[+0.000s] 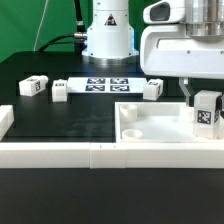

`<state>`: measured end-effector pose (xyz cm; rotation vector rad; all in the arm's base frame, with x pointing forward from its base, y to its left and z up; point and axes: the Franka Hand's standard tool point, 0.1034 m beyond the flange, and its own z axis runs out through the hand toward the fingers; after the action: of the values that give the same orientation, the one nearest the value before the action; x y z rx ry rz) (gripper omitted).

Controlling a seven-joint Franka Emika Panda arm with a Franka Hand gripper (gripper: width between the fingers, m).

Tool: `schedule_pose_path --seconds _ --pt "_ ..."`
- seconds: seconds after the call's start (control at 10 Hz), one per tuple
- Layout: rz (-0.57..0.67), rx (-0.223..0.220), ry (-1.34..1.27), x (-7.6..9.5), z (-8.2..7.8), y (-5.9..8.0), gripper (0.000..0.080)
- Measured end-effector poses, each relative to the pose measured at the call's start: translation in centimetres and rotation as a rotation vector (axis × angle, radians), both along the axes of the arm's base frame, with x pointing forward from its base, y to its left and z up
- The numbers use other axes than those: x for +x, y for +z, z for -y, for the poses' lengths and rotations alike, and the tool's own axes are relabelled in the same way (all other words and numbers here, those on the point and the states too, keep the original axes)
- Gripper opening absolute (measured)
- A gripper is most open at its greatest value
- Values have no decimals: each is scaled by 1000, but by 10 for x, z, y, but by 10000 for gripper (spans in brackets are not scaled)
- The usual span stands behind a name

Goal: Assemble one leg

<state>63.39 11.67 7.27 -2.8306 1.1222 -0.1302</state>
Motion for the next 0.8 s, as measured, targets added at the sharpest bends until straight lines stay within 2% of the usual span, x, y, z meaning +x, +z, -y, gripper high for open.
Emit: schedule_pose_path --seconds 0.4,0.8 --pt "-36 65 -558 -2 2 0 290" --pt "-54 100 -784 -3 1 0 291"
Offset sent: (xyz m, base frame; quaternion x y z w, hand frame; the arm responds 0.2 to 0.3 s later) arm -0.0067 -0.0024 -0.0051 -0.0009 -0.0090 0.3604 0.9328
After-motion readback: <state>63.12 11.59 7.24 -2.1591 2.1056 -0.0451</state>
